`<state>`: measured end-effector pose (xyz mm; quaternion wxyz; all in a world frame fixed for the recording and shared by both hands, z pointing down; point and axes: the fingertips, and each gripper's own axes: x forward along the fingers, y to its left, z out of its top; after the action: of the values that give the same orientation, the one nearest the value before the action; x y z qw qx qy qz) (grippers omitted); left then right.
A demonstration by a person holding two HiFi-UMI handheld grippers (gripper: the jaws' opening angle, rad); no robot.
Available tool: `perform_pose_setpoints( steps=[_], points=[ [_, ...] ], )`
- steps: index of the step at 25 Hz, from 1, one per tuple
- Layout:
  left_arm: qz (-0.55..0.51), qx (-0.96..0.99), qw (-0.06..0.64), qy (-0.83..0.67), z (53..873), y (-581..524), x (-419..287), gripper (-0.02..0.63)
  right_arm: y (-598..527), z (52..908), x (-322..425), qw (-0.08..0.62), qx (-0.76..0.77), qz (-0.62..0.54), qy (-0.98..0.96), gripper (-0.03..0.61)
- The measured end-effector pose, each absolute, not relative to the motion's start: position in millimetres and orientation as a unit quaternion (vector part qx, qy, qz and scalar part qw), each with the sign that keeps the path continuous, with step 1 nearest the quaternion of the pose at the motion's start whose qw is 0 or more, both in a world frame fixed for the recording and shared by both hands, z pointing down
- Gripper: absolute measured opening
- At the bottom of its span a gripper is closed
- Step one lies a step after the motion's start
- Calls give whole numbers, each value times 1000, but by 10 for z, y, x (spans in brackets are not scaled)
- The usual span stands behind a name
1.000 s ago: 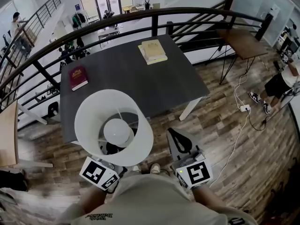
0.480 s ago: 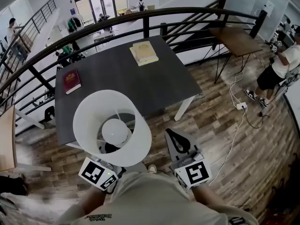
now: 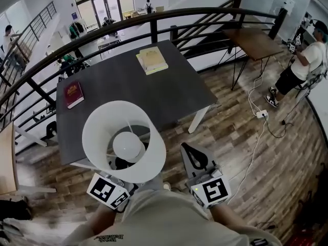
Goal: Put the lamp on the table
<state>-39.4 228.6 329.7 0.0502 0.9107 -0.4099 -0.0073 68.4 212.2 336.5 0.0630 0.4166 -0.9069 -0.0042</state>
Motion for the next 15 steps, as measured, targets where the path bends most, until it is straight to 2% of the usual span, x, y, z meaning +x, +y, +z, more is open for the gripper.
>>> perform_pose_setpoints(
  steps=[15],
  points=[
    [-21, 907, 62, -416, 3382, 1468, -611, 81, 1368, 3492, 505, 75, 421, 2, -904, 0]
  ],
)
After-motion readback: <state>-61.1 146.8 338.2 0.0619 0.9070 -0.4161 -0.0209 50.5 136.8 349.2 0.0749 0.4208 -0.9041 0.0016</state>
